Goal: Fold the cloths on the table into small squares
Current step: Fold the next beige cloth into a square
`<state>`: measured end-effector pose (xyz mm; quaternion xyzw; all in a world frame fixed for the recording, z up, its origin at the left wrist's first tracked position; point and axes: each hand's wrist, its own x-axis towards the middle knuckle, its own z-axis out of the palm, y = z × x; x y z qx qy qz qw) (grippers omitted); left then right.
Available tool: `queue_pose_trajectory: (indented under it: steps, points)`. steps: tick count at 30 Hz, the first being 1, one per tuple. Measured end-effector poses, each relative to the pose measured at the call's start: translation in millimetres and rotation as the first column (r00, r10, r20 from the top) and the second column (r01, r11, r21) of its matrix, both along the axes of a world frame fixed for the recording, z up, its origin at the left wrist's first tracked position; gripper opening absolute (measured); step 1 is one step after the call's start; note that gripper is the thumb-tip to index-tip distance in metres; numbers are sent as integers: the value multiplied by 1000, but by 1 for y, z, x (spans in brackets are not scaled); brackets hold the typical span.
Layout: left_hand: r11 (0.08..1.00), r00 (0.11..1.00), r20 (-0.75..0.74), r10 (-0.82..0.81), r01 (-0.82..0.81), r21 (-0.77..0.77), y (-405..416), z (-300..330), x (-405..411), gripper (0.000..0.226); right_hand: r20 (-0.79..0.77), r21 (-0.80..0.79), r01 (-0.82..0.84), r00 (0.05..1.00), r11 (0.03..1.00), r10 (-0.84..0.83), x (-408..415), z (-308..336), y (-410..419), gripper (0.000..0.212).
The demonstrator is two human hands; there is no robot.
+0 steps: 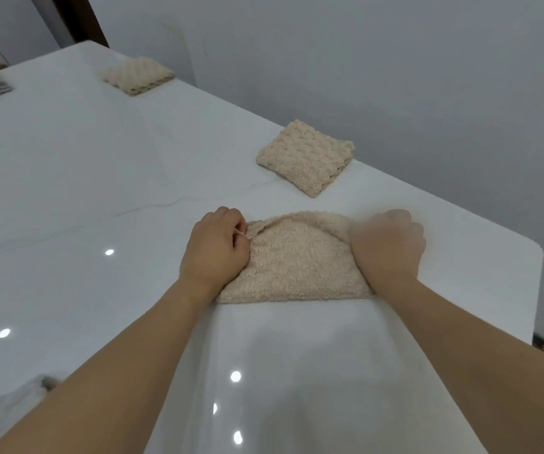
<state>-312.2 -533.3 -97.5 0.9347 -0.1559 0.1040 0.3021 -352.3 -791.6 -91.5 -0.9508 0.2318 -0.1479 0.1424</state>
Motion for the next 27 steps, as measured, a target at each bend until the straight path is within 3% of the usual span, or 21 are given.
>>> queue_pose_trajectory:
  steps: [5, 11, 17, 21, 24, 27]
  points:
    - [987, 996, -72, 57, -67, -145, 6, -1, -31, 18, 33, -78, -47, 998, 996, 50, -19, -4, 7, 35]
    - [991, 992, -39, 120, -121, -50, 5, 3, -46, 18, 58, -117, 26, 998, 993, -20, -24, -2, 17, 28]
    - [991, 991, -50, 128, -130, -35, 2, 6, -44, 5, 123, -108, -74, 989, 991, 88, -23, -7, 13, 23]
    - [988, 988, -56, 143, -146, -44, 1, 8, -42, 10, 83, 28, -248, 966, 968, 245, -24, -1, 6, 19]
    - [986, 984, -112, 141, -149, -69, 1, 12, -43, 9, 56, 264, -269, 963, 926, 263, -30, 15, -3, 18]
    - [941, 938, -293, 186, -255, -221, 2, 29, -45, 11, 69, 431, -235, 971, 871, 228, -36, 45, -16, 19]
